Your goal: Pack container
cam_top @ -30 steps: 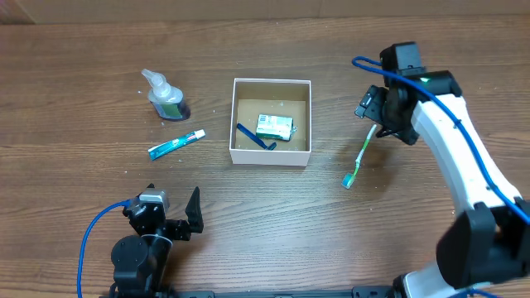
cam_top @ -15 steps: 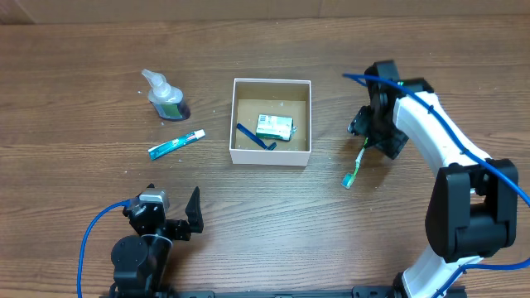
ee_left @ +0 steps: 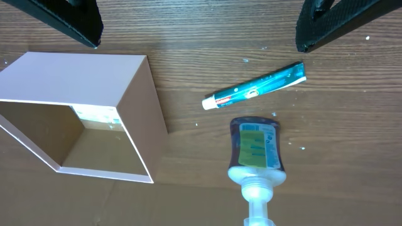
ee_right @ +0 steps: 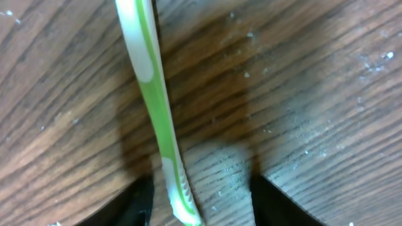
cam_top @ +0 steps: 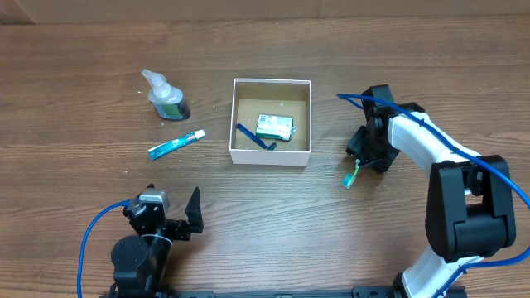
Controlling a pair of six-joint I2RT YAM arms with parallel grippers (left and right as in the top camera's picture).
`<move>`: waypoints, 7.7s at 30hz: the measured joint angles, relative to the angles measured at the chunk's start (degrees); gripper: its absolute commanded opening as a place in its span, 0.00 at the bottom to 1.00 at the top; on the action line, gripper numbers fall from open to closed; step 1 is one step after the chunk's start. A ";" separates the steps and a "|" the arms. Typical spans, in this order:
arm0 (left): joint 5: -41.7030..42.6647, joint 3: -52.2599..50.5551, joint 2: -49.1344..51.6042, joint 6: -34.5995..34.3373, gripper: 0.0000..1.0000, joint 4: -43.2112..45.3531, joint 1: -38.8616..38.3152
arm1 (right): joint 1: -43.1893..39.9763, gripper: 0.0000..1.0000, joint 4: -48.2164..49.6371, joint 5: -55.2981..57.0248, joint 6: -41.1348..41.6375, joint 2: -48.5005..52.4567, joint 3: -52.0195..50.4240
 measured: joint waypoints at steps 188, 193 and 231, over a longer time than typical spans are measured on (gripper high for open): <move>6.93 5.97 5.29 -8.33 1.00 3.26 0.00 | 15.76 1.00 -33.03 -4.24 -31.26 -56.28 18.93; 6.60 19.26 17.77 -7.48 1.00 -0.31 0.00 | 15.76 1.00 -33.05 -4.22 -31.23 -56.28 18.93; 3.61 50.45 70.90 -4.79 1.00 -16.65 -0.02 | 15.76 1.00 -33.05 -4.22 -31.23 -56.28 18.93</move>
